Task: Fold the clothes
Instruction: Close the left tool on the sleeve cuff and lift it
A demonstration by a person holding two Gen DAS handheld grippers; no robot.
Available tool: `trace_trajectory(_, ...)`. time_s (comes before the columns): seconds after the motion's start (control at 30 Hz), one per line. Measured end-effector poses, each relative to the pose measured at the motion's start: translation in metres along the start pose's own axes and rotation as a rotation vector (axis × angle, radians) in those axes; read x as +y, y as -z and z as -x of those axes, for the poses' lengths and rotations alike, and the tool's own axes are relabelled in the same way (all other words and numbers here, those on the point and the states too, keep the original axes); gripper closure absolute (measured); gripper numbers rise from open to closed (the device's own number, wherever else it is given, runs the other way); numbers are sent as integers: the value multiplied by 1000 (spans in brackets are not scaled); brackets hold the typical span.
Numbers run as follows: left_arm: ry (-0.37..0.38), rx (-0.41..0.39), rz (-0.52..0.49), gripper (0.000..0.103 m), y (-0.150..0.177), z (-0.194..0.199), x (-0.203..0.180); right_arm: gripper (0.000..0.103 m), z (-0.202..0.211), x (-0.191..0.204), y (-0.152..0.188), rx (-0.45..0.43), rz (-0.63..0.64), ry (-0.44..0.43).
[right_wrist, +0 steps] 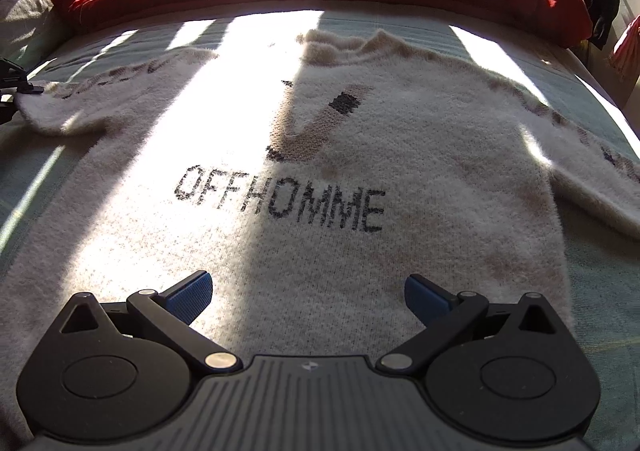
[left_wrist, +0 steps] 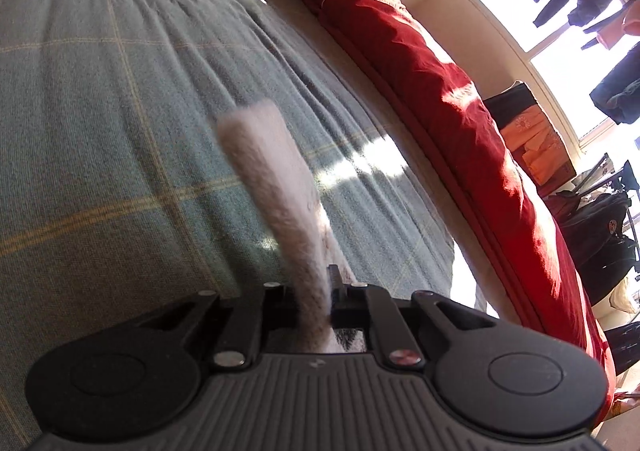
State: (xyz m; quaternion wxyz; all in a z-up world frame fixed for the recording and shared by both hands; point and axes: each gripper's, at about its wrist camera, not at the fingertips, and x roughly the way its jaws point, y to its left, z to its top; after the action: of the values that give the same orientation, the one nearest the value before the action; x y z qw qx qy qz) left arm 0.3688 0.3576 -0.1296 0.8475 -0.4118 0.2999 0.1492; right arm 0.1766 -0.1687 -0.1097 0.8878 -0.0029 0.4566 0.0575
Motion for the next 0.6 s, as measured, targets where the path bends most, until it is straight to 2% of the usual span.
trace_trajectory(0.33, 108, -17, -107, 95, 11, 42, -81, 0, 28, -12, 11, -63, -7, -33)
trace_trajectory(0.6, 197, 6, -227, 95, 49, 66, -153, 0, 47, -26, 20, -107, -48, -75)
